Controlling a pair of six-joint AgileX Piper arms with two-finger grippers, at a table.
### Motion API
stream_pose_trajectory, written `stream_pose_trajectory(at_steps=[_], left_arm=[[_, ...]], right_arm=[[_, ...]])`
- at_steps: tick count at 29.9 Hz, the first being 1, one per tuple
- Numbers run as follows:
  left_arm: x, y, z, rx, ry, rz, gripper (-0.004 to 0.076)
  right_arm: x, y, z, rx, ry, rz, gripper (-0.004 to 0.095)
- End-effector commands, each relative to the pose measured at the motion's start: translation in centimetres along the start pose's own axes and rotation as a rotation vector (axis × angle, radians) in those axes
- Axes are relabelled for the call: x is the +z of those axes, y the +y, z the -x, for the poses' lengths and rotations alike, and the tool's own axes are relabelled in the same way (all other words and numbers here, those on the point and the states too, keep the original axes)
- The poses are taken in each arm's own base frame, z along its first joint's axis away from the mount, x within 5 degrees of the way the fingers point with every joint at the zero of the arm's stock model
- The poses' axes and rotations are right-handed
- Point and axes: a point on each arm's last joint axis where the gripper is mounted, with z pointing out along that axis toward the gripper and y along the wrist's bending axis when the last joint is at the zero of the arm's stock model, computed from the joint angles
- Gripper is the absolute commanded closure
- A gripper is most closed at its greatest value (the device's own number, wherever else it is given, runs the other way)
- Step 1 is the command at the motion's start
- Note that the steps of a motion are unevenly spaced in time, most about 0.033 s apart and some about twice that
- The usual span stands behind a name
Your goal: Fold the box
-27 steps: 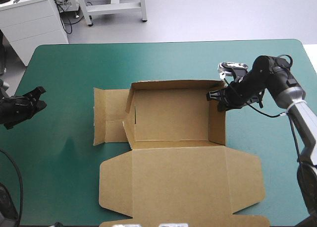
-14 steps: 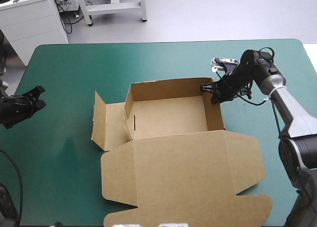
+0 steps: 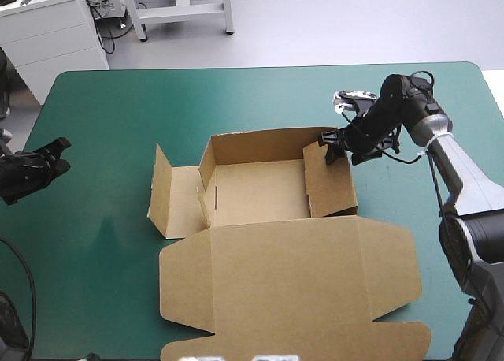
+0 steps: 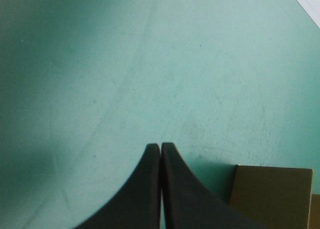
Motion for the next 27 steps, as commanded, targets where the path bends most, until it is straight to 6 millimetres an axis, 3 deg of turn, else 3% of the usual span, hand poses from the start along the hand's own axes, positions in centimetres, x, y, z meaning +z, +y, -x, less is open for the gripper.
stream_pose_trajectory(at_steps=[1,7,11,16,27], left_arm=[[-1.5,-1.2,0.7,0.005,-0.081,-0.034,0.0756],[-1.5,-1.2,0.7,0.008,-0.082,-0.031,0.0756],[-1.5,-1.2,0.7,0.008,-0.082,-0.031,0.0756],[-1.5,-1.2,0.7,0.008,-0.075,-0.033,0.0756],[-1.5,-1.3,0.4,0.008,-0.043,-0.044,0.0756]], right_arm=[[-4.2,1.3,0.4,-0.019,-0.108,0.011,0.0142],[-6.7,2.0,-0.1,-0.053,-0.173,-0.116,0.0143],[-8.1,4.2,-1.0,-0.109,-0.214,-0.225,0.0147],[-9.0,6.8,-2.0,-0.124,-0.242,-0.197,0.0147],[-7.9,5.8,-5.5,-0.076,-0.149,-0.199,0.0147]])
